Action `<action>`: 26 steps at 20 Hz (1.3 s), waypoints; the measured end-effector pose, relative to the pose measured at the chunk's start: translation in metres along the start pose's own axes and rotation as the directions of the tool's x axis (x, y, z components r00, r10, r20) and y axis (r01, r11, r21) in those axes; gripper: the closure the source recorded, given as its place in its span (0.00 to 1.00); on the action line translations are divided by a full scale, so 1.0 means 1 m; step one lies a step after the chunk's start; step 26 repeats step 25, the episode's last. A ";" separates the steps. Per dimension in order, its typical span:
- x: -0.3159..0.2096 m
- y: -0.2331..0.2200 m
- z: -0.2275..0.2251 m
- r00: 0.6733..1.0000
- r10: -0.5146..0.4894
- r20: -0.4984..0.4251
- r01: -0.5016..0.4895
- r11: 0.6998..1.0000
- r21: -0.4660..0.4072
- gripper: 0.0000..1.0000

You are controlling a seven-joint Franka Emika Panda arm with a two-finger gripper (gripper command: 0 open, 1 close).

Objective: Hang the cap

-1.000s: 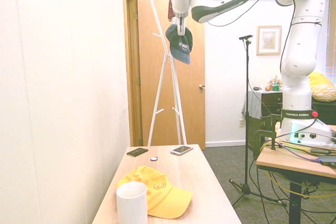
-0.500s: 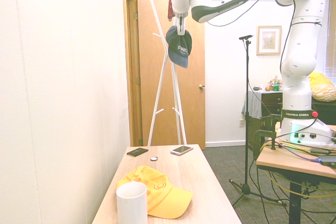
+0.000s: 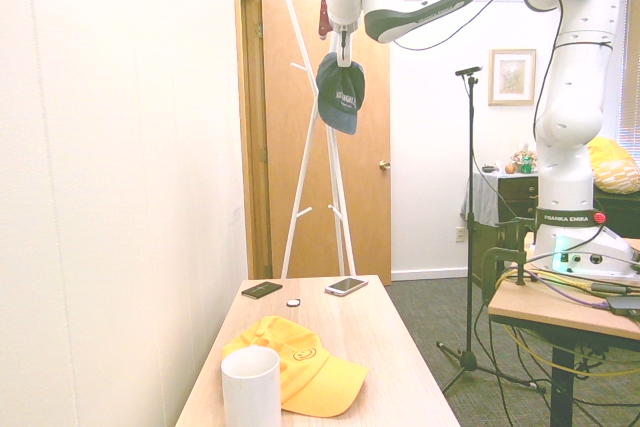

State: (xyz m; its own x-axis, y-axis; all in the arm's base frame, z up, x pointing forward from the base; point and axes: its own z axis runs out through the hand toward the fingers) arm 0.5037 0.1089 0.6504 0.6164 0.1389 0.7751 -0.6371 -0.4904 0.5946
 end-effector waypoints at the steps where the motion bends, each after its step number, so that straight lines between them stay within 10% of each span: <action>1: 0.000 0.000 0.000 1.000 0.000 0.000 0.000 1.000 0.000 0.00; 5: -0.003 -0.002 -0.002 0.999 0.007 0.033 -0.008 1.000 0.017 0.00; 13: 0.001 0.002 -0.072 0.910 0.025 0.413 -0.160 0.942 0.295 0.00; 26: 0.023 -0.002 -0.106 0.548 -0.232 0.804 -0.416 0.758 0.502 0.00</action>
